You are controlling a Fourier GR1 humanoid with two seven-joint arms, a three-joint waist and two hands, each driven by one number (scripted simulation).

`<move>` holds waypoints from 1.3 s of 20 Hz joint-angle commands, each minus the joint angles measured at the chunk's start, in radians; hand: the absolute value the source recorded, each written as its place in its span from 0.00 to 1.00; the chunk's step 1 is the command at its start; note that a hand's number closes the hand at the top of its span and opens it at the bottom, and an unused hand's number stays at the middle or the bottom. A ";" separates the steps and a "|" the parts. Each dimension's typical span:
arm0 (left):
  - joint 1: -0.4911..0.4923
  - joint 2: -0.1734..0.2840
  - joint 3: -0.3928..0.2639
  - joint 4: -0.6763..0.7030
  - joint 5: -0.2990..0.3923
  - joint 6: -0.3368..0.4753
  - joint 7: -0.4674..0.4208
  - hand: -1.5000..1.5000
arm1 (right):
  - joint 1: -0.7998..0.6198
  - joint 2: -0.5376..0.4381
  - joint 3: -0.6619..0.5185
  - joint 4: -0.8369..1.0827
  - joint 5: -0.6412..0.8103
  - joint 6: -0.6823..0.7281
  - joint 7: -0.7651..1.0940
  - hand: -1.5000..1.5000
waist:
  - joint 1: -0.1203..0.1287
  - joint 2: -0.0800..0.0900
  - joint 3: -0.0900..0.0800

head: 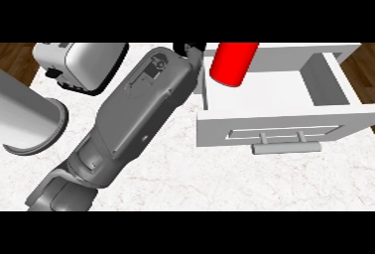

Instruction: Pick up the can, place it into the drawer and close the drawer

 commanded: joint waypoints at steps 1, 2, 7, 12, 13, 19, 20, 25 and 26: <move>-0.024 0.000 -0.108 0.034 0.112 0.057 -0.047 1.00 | -0.025 -0.004 0.027 -0.065 0.021 -0.048 0.068 0.00 | -0.011 0.002 0.000; -0.076 0.000 -0.088 0.073 0.106 0.073 -0.019 1.00 | 0.024 0.037 0.050 0.002 0.059 0.014 -0.043 0.00 | -0.012 0.001 0.001; -0.070 0.000 -0.167 0.143 0.214 0.074 -0.100 1.00 | -0.024 -0.011 0.010 -0.019 -0.009 -0.014 0.037 0.00 | -0.024 0.005 0.000; -0.117 0.000 -0.175 0.264 0.247 0.061 -0.147 1.00 | -0.002 0.017 0.030 -0.023 0.012 0.020 0.003 0.00 | -0.038 0.012 0.001; -0.100 0.000 -0.212 0.218 0.285 0.079 -0.140 1.00 | 0.007 0.037 0.034 -0.021 0.008 0.021 -0.008 0.00 | -0.035 0.007 0.001; -0.109 0.000 -0.299 0.279 0.321 0.078 -0.147 1.00 | -0.024 0.010 0.004 0.022 0.009 0.021 -0.015 0.00 | -0.032 0.009 0.001; -0.116 0.000 -0.301 0.290 0.333 0.063 -0.147 1.00 | -0.027 0.019 0.027 -0.050 0.004 -0.012 0.027 0.00 | -0.035 0.010 0.001; -0.165 0.000 -0.338 0.316 0.368 0.149 -0.133 0.00 | -0.030 0.033 0.044 -0.056 0.039 -0.008 0.031 0.00 | -0.048 0.013 0.001; -0.150 0.000 -0.328 0.343 0.368 0.127 -0.148 0.00 | -0.047 0.029 0.050 -0.071 0.032 -0.041 0.060 0.00 | -0.038 0.013 0.001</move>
